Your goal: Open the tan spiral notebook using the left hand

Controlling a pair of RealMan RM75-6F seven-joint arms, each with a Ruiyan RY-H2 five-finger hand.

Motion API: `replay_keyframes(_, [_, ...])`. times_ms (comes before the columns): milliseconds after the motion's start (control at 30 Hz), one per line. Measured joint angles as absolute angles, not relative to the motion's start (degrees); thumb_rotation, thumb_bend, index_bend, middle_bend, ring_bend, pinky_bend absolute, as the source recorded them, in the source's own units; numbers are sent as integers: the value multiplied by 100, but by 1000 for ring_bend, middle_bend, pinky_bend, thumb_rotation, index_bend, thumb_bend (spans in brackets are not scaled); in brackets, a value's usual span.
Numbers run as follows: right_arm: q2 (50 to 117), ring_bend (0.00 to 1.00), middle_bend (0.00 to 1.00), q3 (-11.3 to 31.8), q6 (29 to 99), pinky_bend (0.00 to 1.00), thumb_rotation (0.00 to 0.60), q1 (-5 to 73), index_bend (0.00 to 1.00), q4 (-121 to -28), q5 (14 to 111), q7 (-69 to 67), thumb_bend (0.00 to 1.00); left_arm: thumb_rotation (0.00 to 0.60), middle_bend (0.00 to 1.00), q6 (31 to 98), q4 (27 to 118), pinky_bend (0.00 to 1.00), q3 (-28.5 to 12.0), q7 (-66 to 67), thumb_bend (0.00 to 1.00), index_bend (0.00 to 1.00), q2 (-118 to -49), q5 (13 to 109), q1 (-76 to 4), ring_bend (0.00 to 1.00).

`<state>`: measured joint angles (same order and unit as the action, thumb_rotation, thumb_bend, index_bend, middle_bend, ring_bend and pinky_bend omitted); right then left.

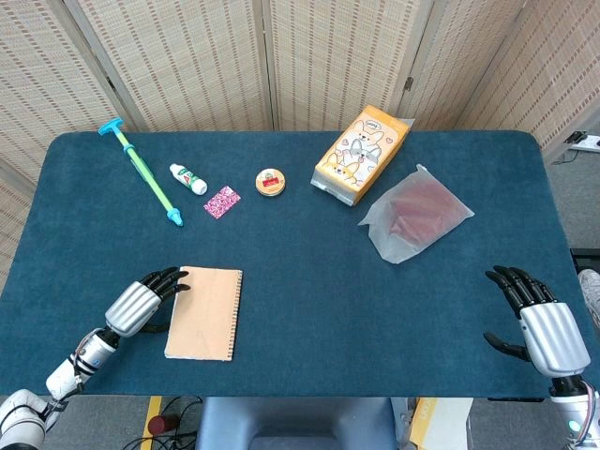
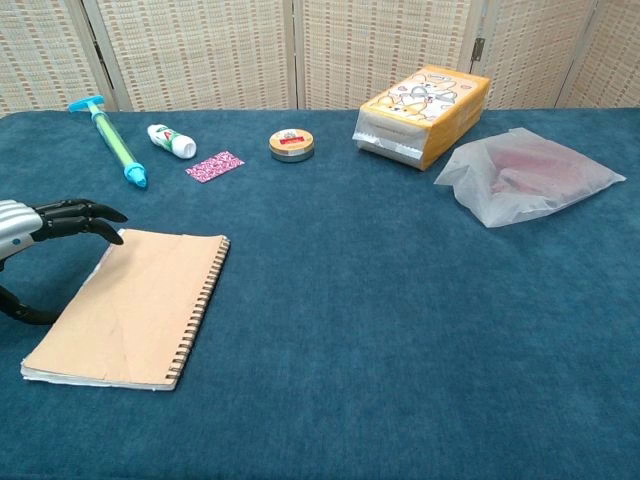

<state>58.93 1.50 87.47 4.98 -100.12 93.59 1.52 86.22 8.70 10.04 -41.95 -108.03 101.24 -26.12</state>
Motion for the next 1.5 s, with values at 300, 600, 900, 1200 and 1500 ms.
replay_keyframes(300, [5910, 127, 164, 154, 8736, 217, 600, 481, 138, -10011, 9324, 163, 122, 600, 159, 8569, 852, 271, 1017, -4310, 136, 268, -10896, 10087, -2678, 132])
replay_keyframes(600, [5913, 127, 164, 164, 8739, 217, 600, 460, 138, -10008, 9282, 173, 122, 600, 164, 8521, 900, 271, 944, -4579, 253, 276, -10999, 9970, -2715, 133])
replay_keyframes(900, [5924, 127, 164, 181, 8766, 217, 600, 444, 138, -9994, 9277, 147, 122, 600, 167, 8489, 953, 268, 869, -4861, 376, 276, -11134, 9868, -2790, 134])
replay_keyframes(1200, [5939, 127, 164, 195, 8741, 217, 600, 457, 138, -9922, 9257, 61, 122, 600, 167, 8708, 1086, 264, 864, -5016, 431, 280, -11145, 9887, -2970, 133])
replay_keyframes(1500, [5945, 127, 164, 189, 8788, 217, 600, 428, 138, -9824, 9271, -62, 122, 600, 167, 8962, 1421, 262, 978, -4827, 489, 337, -11054, 10075, -3272, 131])
